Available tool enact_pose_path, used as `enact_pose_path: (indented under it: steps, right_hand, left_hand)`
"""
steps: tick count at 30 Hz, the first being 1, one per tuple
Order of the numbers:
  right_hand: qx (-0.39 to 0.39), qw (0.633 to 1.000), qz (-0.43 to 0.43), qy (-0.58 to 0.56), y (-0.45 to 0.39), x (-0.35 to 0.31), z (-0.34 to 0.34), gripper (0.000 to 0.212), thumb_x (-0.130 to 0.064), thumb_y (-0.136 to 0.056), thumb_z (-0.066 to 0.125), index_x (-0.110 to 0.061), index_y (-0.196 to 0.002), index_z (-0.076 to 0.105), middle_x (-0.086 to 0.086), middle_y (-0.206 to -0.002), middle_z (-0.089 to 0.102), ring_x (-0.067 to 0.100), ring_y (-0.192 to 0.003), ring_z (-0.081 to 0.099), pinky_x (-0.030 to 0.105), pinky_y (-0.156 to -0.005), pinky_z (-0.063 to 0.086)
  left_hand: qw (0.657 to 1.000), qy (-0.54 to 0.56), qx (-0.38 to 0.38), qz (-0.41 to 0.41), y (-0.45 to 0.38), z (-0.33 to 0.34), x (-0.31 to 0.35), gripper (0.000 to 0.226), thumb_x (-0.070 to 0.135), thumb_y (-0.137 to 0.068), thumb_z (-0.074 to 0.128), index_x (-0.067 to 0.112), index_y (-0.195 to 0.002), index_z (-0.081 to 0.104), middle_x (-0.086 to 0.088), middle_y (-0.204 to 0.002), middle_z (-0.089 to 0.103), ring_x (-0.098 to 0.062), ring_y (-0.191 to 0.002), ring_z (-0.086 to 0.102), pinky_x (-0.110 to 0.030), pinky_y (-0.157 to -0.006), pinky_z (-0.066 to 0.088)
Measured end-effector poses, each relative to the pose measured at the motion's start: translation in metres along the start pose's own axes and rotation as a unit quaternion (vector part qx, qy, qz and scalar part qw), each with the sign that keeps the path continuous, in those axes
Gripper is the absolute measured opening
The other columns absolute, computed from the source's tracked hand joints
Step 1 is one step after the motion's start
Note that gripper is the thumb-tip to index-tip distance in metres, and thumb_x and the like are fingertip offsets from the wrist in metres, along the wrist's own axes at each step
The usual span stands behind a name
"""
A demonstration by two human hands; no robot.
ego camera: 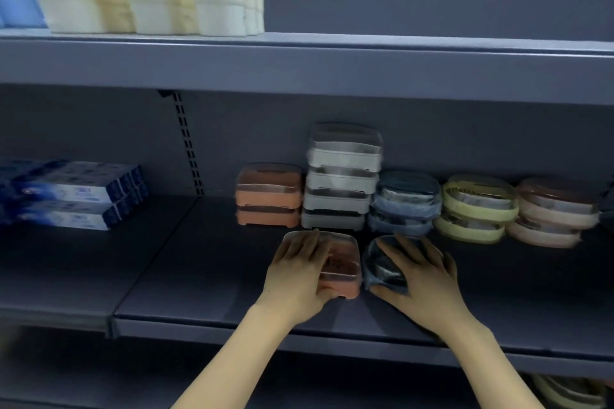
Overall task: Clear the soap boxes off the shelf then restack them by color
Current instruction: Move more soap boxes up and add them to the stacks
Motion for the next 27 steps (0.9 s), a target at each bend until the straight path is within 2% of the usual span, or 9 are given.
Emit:
enact_pose_path:
  steps: [5, 9, 12, 15, 18, 20, 23, 27]
  right_hand:
    - [0.001, 1.0, 0.005, 0.007, -0.012, -0.038, 0.004, 0.099, -0.082, -0.05, 0.0, -0.051, -0.144, 0.001, -0.015, -0.157, -0.008, 0.025, -0.144, -0.006, 0.051, -0.113, 0.007]
    - [0.022, 1.0, 0.019, 0.0, -0.019, -0.053, 0.006, 0.099, -0.082, -0.052, 0.003, -0.049, -0.145, 0.006, -0.014, -0.158, -0.002, 0.026, -0.145, -0.004, 0.051, -0.112, 0.008]
    - [0.037, 0.999, 0.031, -0.003, -0.021, -0.057, 0.008, 0.098, -0.082, -0.054, 0.005, -0.048, -0.145, 0.012, -0.013, -0.158, 0.003, 0.027, -0.145, -0.001, 0.053, -0.111, 0.01]
    - [0.047, 0.998, 0.037, -0.007, -0.024, -0.061, 0.008, 0.097, -0.082, -0.056, 0.008, -0.047, -0.145, 0.016, -0.012, -0.158, 0.007, 0.029, -0.145, 0.004, 0.054, -0.11, 0.013]
    - [0.031, 0.998, 0.043, 0.014, -0.028, -0.062, 0.011, 0.096, -0.082, -0.054, 0.002, -0.051, -0.144, 0.004, -0.014, -0.158, -0.002, 0.027, -0.145, -0.001, 0.051, -0.111, 0.012]
    - [0.031, 0.999, 0.042, 0.011, -0.029, -0.062, 0.011, 0.094, -0.082, -0.053, 0.001, -0.052, -0.143, 0.0, -0.015, -0.157, -0.005, 0.026, -0.144, -0.003, 0.051, -0.112, 0.012]
    - [0.029, 0.999, 0.04, 0.003, -0.029, -0.061, 0.011, 0.094, -0.082, -0.053, 0.0, -0.053, -0.143, -0.002, -0.016, -0.157, -0.006, 0.025, -0.144, -0.006, 0.05, -0.112, 0.01]
    - [0.029, 0.999, 0.037, -0.007, -0.029, -0.062, 0.011, 0.095, -0.083, -0.053, 0.001, -0.053, -0.143, -0.001, -0.015, -0.157, -0.005, 0.025, -0.145, -0.006, 0.051, -0.112, 0.007]
  left_hand:
    - [1.0, 0.009, 0.001, 0.012, 0.01, -0.006, -0.038, 0.085, 0.052, -0.079, 0.065, 0.015, -0.147, 0.029, -0.006, -0.153, 0.027, -0.028, -0.141, 0.025, -0.037, -0.114, 0.014]
    - [1.0, -0.013, -0.012, 0.023, 0.018, -0.011, -0.061, 0.082, 0.051, -0.09, 0.049, 0.02, -0.151, 0.004, -0.001, -0.159, 0.002, -0.022, -0.146, 0.002, -0.03, -0.113, -0.008]
    - [1.0, -0.023, 0.005, 0.021, 0.02, -0.023, -0.075, 0.083, 0.052, -0.092, 0.046, 0.021, -0.15, -0.004, -0.001, -0.159, -0.004, -0.021, -0.146, -0.003, -0.031, -0.108, -0.015]
    - [0.999, -0.032, 0.041, 0.01, 0.012, -0.048, -0.087, 0.082, 0.055, -0.092, 0.043, 0.022, -0.15, -0.005, -0.001, -0.159, -0.005, -0.022, -0.146, -0.003, -0.034, -0.113, -0.012]
    - [0.997, -0.047, 0.064, -0.019, -0.013, -0.076, -0.101, 0.082, 0.053, -0.092, 0.043, 0.022, -0.15, -0.006, 0.0, -0.159, -0.006, -0.022, -0.146, -0.002, -0.035, -0.116, -0.007]
    - [0.995, -0.049, 0.081, -0.029, -0.035, -0.088, -0.111, 0.082, 0.049, -0.091, 0.049, 0.02, -0.151, 0.001, -0.001, -0.159, 0.002, -0.022, -0.145, 0.003, -0.036, -0.117, -0.003]
    - [0.996, -0.064, 0.061, -0.03, -0.064, -0.09, -0.121, 0.083, 0.044, -0.088, 0.055, 0.017, -0.15, 0.008, -0.004, -0.156, 0.014, -0.024, -0.144, 0.01, -0.041, -0.119, 0.007]
    - [0.997, -0.066, 0.017, -0.032, -0.087, -0.084, -0.126, 0.084, 0.045, -0.088, 0.056, 0.017, -0.151, 0.008, -0.004, -0.158, 0.009, -0.025, -0.145, 0.008, -0.042, -0.118, 0.007]
Point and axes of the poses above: each hand's wrist, its own y-axis away from the middle knuckle, its own z-axis out of the palm, x = y × z, the point moved 5 cm from there along -y, towards the middle knuckle
